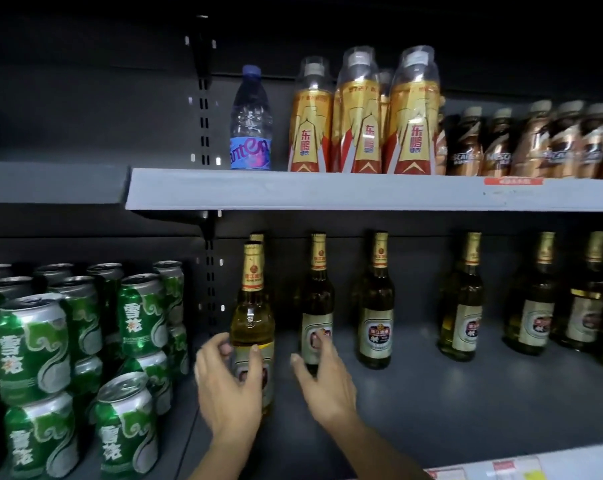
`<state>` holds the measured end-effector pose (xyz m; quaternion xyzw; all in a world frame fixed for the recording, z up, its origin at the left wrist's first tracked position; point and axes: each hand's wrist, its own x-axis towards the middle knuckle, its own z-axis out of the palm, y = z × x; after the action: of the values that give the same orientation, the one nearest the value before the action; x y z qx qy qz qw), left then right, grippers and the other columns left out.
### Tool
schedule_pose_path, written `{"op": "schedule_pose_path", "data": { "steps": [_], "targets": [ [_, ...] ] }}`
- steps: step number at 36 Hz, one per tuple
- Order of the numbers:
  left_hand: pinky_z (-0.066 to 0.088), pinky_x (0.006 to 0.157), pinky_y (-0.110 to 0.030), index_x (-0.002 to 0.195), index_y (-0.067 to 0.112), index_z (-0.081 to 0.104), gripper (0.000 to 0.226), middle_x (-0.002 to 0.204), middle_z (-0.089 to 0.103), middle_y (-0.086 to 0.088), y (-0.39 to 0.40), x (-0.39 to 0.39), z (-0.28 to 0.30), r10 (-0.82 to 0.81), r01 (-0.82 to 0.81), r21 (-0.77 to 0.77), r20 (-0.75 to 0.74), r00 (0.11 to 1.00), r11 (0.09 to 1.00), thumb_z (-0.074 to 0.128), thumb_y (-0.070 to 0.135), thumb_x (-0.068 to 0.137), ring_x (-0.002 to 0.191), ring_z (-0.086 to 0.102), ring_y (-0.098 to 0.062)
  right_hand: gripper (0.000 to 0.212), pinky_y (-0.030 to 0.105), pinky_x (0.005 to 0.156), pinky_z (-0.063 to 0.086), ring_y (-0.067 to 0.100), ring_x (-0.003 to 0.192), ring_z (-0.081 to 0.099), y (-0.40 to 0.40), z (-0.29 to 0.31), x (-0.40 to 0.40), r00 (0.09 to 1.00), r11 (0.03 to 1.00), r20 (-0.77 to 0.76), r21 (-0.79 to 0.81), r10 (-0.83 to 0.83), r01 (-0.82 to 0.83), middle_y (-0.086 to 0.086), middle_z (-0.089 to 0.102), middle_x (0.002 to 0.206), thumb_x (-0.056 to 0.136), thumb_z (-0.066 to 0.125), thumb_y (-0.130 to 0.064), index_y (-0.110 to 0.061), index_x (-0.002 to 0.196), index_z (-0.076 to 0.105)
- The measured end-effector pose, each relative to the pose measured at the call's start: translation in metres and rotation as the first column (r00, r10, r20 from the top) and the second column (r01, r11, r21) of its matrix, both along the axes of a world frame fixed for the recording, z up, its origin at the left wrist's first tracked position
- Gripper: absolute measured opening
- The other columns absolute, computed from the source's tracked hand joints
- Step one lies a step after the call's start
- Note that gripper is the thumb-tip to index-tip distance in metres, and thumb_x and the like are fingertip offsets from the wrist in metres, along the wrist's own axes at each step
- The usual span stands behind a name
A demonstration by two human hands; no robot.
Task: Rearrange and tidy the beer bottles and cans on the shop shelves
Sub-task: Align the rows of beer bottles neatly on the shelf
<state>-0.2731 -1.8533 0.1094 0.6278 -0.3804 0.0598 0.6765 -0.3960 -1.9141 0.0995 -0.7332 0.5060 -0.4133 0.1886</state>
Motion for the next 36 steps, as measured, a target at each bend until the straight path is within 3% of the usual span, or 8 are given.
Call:
{"op": "schedule_pose_path", "data": {
  "steps": [6,11,17,20,23,27,31,36],
  "targets": [
    [0.045,0.072,-0.034,0.104,0.027,0.052,0.028,0.092,0.048,0.014,-0.033,-0.059,-0.001,-0.176,0.187,-0.092,0.117,0.977,0.978,0.067,0.023,0.082,0.084,0.051,-0.012,0.042,0.041,0.096,0.043,0.020,0.118,0.050,-0.053,0.015,-0.107,0.875,0.909,0.273,-0.008,-0.400,0.418,-0.003,0.057,0.124,0.095,0.053,-0.032,-0.020,0.134,0.043],
    [0.044,0.075,-0.030,0.105,0.023,0.056,0.028,0.098,0.050,0.007,-0.074,-0.112,-0.003,-0.274,0.271,0.041,0.128,0.953,0.962,0.070,0.012,0.082,0.089,0.055,-0.013,0.040,0.040,0.085,0.043,0.031,0.116,0.050,-0.098,0.026,-0.205,0.788,0.821,0.258,0.046,-0.559,0.568,0.010,0.057,0.123,0.095,0.055,-0.029,-0.010,0.128,0.045],
    [0.041,0.076,-0.027,0.110,0.019,0.057,0.033,0.102,0.050,0.006,-0.127,-0.170,-0.005,-0.336,0.326,0.110,0.093,0.937,0.939,0.069,0.007,0.082,0.095,0.054,-0.012,0.069,0.042,0.097,0.045,0.030,0.119,0.054,-0.166,0.024,-0.285,0.908,0.899,0.083,0.201,-0.411,0.389,0.008,0.059,0.126,0.086,0.068,-0.041,-0.011,0.139,0.035],
    [0.044,0.081,-0.030,0.120,0.015,0.054,0.040,0.113,0.049,-0.001,-0.154,-0.193,-0.006,-0.319,0.299,0.195,0.085,0.944,0.934,0.068,0.010,0.083,0.101,0.056,-0.021,0.072,0.039,0.100,0.043,0.030,0.118,0.055,-0.202,0.018,-0.297,0.945,0.915,0.136,0.323,-0.297,0.241,0.006,0.058,0.124,0.077,0.077,-0.038,-0.009,0.130,0.038],
    [0.039,0.089,-0.036,0.127,0.006,0.048,0.047,0.125,0.044,-0.011,-0.172,-0.208,-0.005,-0.211,0.190,0.276,0.046,0.977,0.942,0.068,0.015,0.085,0.117,0.046,-0.030,0.075,0.048,0.096,0.050,0.028,0.110,0.060,-0.238,0.002,-0.303,0.951,0.914,0.210,0.384,-0.228,0.135,0.010,0.062,0.121,0.067,0.086,-0.033,-0.010,0.123,0.042],
    [0.034,0.102,-0.045,0.136,-0.004,0.037,0.067,0.135,0.039,-0.020,-0.183,-0.212,-0.001,-0.076,0.078,0.308,-0.018,0.997,0.948,0.070,0.020,0.083,0.130,0.033,-0.034,0.069,0.044,0.093,0.051,0.025,0.103,0.062,-0.251,-0.008,-0.299,0.945,0.926,0.237,0.351,-0.227,0.135,0.005,0.066,0.110,0.063,0.088,-0.036,-0.014,0.118,0.050],
    [0.039,0.099,-0.043,0.142,0.003,0.031,0.082,0.137,0.041,-0.017,-0.196,-0.201,-0.001,-0.113,0.143,0.366,-0.101,0.988,0.920,0.074,0.034,0.080,0.130,0.038,-0.033,0.064,0.037,0.085,0.051,0.026,0.101,0.062,-0.241,-0.005,-0.296,0.953,0.941,0.186,0.289,-0.238,0.178,0.003,0.064,0.104,0.067,0.084,-0.044,-0.015,0.115,0.051],
    [0.045,0.090,-0.039,0.130,0.010,0.046,0.067,0.121,0.058,-0.012,-0.206,-0.191,-0.009,-0.177,0.231,0.380,-0.171,0.969,0.896,0.078,0.035,0.076,0.115,0.054,-0.031,0.067,0.030,0.081,0.046,0.027,0.106,0.061,-0.230,0.002,-0.283,0.970,0.957,0.135,0.237,-0.204,0.168,0.005,0.063,0.110,0.070,0.082,-0.043,-0.013,0.120,0.050]
  ]
}}
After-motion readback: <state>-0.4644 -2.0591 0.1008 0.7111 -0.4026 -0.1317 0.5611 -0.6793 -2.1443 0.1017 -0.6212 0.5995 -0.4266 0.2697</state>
